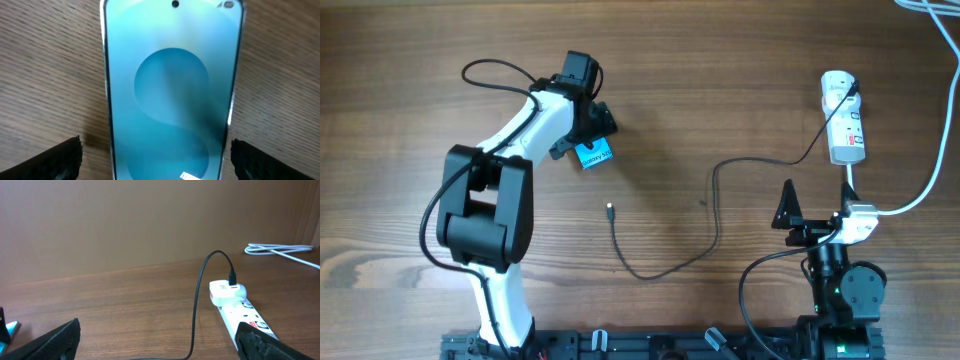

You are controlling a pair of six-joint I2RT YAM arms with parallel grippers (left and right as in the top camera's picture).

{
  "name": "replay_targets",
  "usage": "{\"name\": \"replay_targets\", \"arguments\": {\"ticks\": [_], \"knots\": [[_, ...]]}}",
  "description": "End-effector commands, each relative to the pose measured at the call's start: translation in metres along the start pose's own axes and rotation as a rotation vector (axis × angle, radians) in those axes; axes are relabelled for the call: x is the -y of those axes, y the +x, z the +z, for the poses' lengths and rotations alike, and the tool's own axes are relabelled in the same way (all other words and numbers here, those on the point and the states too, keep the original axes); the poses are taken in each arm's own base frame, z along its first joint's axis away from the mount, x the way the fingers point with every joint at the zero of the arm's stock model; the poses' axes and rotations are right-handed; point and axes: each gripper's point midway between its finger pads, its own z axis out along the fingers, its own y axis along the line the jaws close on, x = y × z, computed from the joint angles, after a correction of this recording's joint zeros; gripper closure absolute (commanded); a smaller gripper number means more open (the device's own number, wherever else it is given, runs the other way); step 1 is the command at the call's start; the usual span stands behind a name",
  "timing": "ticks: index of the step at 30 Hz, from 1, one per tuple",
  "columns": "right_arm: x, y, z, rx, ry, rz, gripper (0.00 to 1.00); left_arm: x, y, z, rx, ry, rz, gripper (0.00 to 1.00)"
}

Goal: Plug charger to phone and switch on socket
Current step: 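Lower the left gripper over the phone and close on it, then lift the phone with the left gripper and raise it upright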

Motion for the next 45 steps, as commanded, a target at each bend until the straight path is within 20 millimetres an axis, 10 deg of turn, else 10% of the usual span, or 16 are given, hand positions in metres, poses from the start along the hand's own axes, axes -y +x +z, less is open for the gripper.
{"name": "replay_targets", "arguments": {"ticks": [1, 16, 18, 23, 31, 40, 45], "knots": [[-0.003, -0.001, 0.000, 0.004, -0.018, -0.010, 0.00, -0.003, 0.013, 0.020, -0.051, -0.024, -0.008, 0.04], [-0.003, -0.001, 0.000, 0.004, -0.018, -0.010, 0.00, -0.022, 0.100, 0.003, -0.300, -0.222, 0.131, 0.28], [-0.003, -0.001, 0.000, 0.004, -0.018, -0.010, 0.00, -0.024, 0.106, 0.000, -0.318, -0.239, 0.143, 0.19], [-0.003, -0.001, 0.000, 0.004, -0.018, -0.010, 0.00, -0.029, 0.095, 0.003, -0.303, -0.231, 0.112, 0.00], [-0.003, -0.001, 0.000, 0.004, -0.018, -0.010, 0.00, -0.025, 0.030, 0.020, -0.127, -0.108, -0.005, 0.00], [-0.003, -0.001, 0.000, 0.004, -0.018, -0.011, 0.00, -0.049, 0.075, 0.006, -0.293, -0.236, 0.035, 0.17], [-0.003, -0.001, 0.000, 0.004, -0.018, -0.010, 0.00, -0.047, 0.071, 0.008, -0.279, -0.224, 0.031, 0.00]]}}
